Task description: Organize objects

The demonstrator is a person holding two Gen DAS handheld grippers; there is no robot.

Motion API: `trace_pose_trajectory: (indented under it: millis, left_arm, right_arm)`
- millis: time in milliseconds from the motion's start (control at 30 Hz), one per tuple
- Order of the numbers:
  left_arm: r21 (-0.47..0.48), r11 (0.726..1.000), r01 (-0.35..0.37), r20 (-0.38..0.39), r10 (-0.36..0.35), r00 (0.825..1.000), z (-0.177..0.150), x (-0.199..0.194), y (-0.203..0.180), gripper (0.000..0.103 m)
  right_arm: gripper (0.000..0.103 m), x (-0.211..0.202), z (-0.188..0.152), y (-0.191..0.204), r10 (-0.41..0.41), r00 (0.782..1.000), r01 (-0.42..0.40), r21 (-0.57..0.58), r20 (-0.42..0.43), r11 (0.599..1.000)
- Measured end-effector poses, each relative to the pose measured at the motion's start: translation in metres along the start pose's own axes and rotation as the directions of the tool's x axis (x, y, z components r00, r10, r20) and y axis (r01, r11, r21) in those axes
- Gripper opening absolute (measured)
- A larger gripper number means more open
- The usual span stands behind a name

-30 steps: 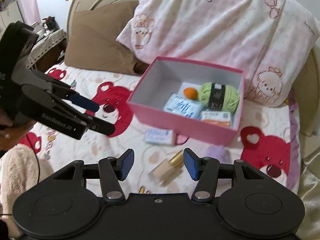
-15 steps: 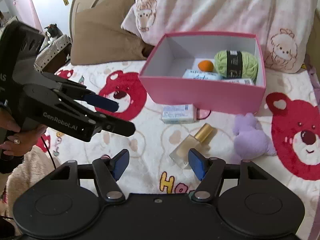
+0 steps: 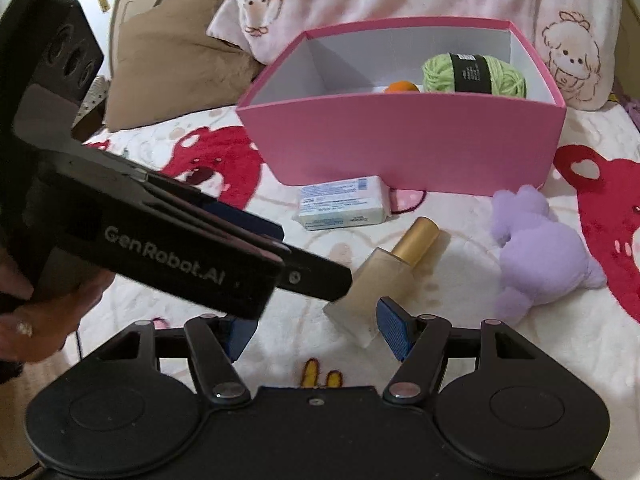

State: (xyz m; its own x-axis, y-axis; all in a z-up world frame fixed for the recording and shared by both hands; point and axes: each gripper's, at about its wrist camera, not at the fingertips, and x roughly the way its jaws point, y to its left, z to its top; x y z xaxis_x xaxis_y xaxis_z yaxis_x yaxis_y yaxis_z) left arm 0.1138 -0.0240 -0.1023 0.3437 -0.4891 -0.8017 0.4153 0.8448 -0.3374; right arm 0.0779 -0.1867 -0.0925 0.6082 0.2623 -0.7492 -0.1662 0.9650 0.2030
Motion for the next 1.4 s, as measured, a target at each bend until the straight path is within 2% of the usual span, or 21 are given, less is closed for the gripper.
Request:
trace_pose_trajectory:
  millis: [67,200,300,500,567,667,800,967,1067,1100,1167,1233,1300,1333,1367,1400]
  left_arm:
    - [-0.032,0.999,0.021,0.009,-0.021,1.0,-0.004,0.007,0.008,0.067]
    - [-0.08,0.996,0.042,0.021,-0.041,0.999,-0.011,0.023,0.02,0.06]
    - [-0.084,0.992,0.092,0.047,-0.088,0.995,-0.015,0.031,0.026,0.054]
    - [-0.09,0.99,0.106,0.055,-0.101,0.993,-0.02,0.048,0.024,0.05]
    - [-0.122,0.982,0.142,0.055,-0.136,0.989,-0.022,0.05,0.026,0.042]
    - [-0.206,0.959,0.195,0.055,-0.188,0.981,-0.026,0.051,0.03,0.041]
    - [-0.267,0.926,0.267,0.051,-0.263,0.963,-0.028,0.051,0.031,0.041]
    - [-0.245,0.943,0.227,0.022,-0.229,0.973,-0.032,0.057,0.021,0.041]
    - [-0.257,0.94,0.222,0.025,-0.223,0.974,-0.032,0.054,0.025,0.041]
    - [-0.263,0.945,0.196,0.03,-0.195,0.98,-0.03,0.052,0.027,0.041]
    - [-0.3,0.942,0.148,0.049,-0.14,0.989,-0.028,0.049,0.032,0.043]
    - [-0.356,0.919,0.166,0.081,-0.146,0.986,-0.025,0.049,0.039,0.043]
    - [-0.396,0.898,0.194,0.097,-0.169,0.981,-0.024,0.054,0.041,0.043]
    - [-0.395,0.896,0.201,0.098,-0.177,0.979,-0.024,0.056,0.039,0.037]
    - [-0.393,0.898,0.199,0.1,-0.173,0.98,-0.025,0.058,0.038,0.035]
    - [-0.4,0.894,0.201,0.116,-0.168,0.979,-0.028,0.059,0.036,0.032]
  right_arm:
    - [0.07,0.008,-0.004,0.002,-0.044,0.999,0.044,-0.036,0.007,0.998]
    - [0.071,0.022,-0.011,0.007,-0.075,0.997,0.075,-0.088,-0.001,0.993]
    - [0.073,0.032,-0.016,0.009,-0.129,0.992,0.129,-0.092,0.012,0.987]
    - [0.08,0.052,-0.022,0.006,-0.139,0.99,0.139,-0.068,0.005,0.988]
    - [0.083,0.054,-0.023,0.006,-0.135,0.991,0.135,-0.078,0.008,0.988]
    - [0.085,0.055,-0.022,0.007,-0.137,0.991,0.136,-0.088,0.0,0.987]
    - [0.093,0.054,-0.026,-0.002,-0.086,0.996,0.087,-0.037,0.025,0.996]
    - [0.098,0.051,-0.035,-0.005,-0.06,0.995,0.062,-0.025,0.077,0.998]
    - [0.098,0.049,-0.031,-0.001,-0.07,0.997,0.072,-0.066,0.029,0.995]
    - [0.097,0.047,-0.029,-0.001,-0.071,0.997,0.072,-0.066,0.014,0.995]
    - [0.089,0.041,-0.027,-0.004,-0.086,0.996,0.086,-0.036,0.017,0.996]
    - [0.062,0.033,-0.027,-0.009,-0.147,0.988,0.147,0.005,0.046,0.989]
    - [0.057,0.028,-0.026,-0.012,-0.152,0.986,0.151,0.022,0.063,0.988]
    - [0.055,0.025,-0.025,-0.012,-0.144,0.987,0.143,0.018,0.07,0.99]
    - [0.047,0.024,-0.024,-0.01,-0.138,0.988,0.137,0.01,0.074,0.99]
    - [0.048,0.024,-0.022,-0.008,-0.146,0.987,0.146,0.005,0.068,0.989]
